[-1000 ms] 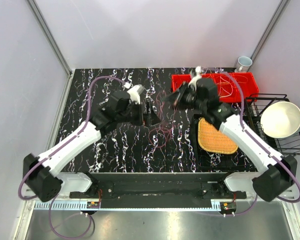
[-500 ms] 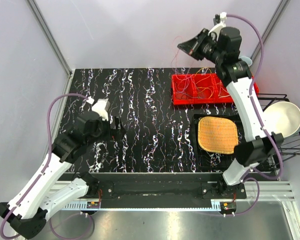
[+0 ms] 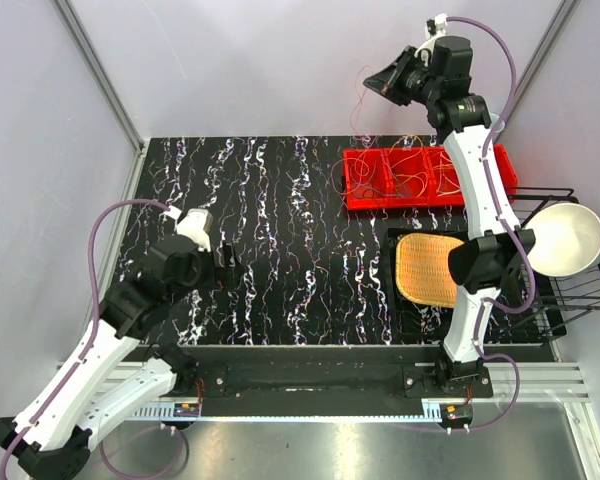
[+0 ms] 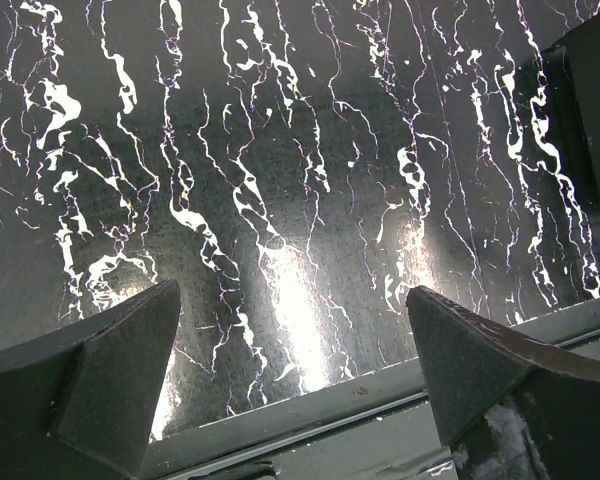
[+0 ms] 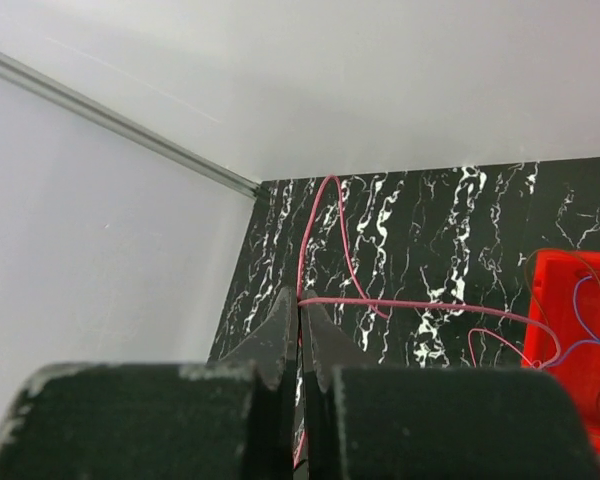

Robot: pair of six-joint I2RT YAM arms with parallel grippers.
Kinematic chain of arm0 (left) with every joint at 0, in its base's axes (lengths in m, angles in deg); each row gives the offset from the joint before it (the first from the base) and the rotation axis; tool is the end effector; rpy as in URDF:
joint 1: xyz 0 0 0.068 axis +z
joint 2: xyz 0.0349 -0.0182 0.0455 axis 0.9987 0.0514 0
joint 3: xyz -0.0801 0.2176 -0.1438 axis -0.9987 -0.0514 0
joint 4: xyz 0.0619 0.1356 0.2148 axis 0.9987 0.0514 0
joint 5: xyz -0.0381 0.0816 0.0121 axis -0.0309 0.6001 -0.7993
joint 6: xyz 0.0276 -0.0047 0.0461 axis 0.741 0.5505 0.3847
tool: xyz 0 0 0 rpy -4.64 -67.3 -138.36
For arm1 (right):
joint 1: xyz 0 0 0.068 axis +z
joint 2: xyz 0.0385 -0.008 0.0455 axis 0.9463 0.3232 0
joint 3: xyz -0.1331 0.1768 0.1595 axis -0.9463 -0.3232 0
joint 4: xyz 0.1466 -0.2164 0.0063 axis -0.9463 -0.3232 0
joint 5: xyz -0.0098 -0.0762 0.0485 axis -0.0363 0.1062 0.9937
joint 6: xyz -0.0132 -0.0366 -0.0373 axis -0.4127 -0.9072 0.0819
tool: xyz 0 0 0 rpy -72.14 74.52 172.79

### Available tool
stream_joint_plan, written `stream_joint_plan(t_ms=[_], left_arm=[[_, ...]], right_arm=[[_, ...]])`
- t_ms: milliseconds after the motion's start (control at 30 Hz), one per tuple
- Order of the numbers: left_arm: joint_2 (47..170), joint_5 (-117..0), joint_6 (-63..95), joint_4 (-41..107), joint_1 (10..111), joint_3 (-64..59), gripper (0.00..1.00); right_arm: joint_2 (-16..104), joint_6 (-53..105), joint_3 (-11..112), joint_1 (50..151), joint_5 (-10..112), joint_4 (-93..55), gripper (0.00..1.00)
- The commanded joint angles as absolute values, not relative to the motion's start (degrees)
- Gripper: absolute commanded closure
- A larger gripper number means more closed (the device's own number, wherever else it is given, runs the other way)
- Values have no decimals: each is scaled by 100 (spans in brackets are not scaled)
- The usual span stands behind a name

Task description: Untangle the cables

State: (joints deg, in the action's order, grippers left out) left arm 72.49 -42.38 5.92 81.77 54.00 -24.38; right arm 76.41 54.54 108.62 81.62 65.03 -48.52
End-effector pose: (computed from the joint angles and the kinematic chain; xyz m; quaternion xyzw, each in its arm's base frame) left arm 0.1151 -0.0691 0.3234 0.0533 0.8862 -0.1577 0.4324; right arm 0.4313 0.0932 0.4768 0.0425 0.7601 0.3800 0.5255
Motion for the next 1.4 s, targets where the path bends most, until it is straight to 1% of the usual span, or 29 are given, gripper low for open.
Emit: stream_joint_plan(t_ms=[0, 467, 667, 867, 1200, 1367], left_arm=[[7255, -4114, 715, 7863, 5401, -2476, 1], [7264, -4141, 724, 7827, 5419, -2511, 1], [7255, -4141, 724, 7819, 5436, -2511, 1], [7282, -4158, 732, 7819, 5462, -2520, 1], [7299, -4176, 733, 7810, 5471, -2529, 1], [7308, -4193, 733, 7819, 5489, -2529, 1]], right_arm=[[7832, 5267, 11246, 8107, 6459, -4972, 100], [8069, 5320, 11597, 7817, 6424, -5042, 100], [8236, 5513, 12098, 7554, 6643, -5068, 100], [8201, 5460, 12054, 7501, 6713, -5051, 100], [8482, 5706, 11527, 7501, 7065, -4814, 100], [8465, 5882, 10738, 7518, 7302, -4384, 100]])
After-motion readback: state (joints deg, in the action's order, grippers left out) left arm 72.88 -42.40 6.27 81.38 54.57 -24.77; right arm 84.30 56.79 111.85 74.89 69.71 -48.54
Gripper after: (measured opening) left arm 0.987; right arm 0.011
